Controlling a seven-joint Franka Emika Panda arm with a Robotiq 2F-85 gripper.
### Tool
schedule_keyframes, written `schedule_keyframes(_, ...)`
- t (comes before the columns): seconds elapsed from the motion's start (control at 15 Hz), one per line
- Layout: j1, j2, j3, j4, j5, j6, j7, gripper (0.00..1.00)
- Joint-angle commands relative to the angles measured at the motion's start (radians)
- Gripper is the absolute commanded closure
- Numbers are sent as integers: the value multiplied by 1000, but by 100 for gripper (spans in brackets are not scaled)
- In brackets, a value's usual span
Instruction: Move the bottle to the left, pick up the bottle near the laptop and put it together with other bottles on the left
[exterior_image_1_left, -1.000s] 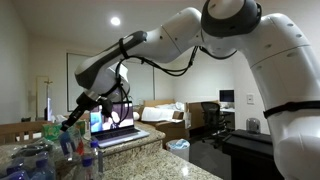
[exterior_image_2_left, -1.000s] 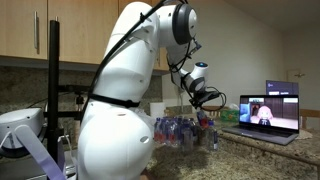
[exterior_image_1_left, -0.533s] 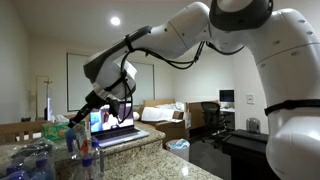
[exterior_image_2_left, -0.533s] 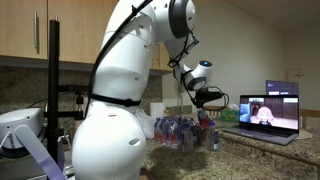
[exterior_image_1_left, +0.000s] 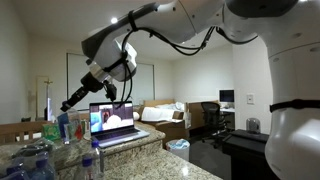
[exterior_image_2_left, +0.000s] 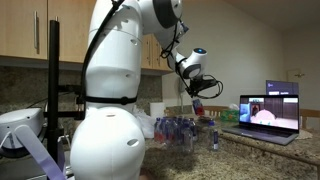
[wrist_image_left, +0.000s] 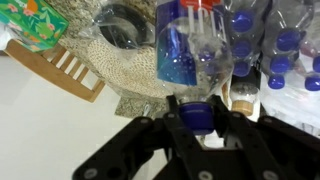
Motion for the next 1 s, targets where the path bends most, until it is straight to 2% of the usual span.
schedule_keyframes(0.0,-26,-181,-8,-102,89,-103,-13,85)
schedule_keyframes(0.13,-24,-278,-37,-177,160,-150,-15,85)
schedule_keyframes(0.2,147,-315,-218,-221,187,-159,-16,85)
schedule_keyframes(0.27,178,-352,-265,-272,222,-165,-27,85)
schedule_keyframes(0.33,243,-392,-344,-331,242,-159,-31,85)
schedule_keyframes(0.47,316,-468,-461,-440,265,-142,-43,85)
schedule_keyframes(0.67,372,-495,-611,-519,239,-179,-107,85)
schedule_keyframes(0.8,395,-436,-680,-512,237,-192,-174,85)
schedule_keyframes(0.93,411,-358,-721,-488,259,-201,-246,85)
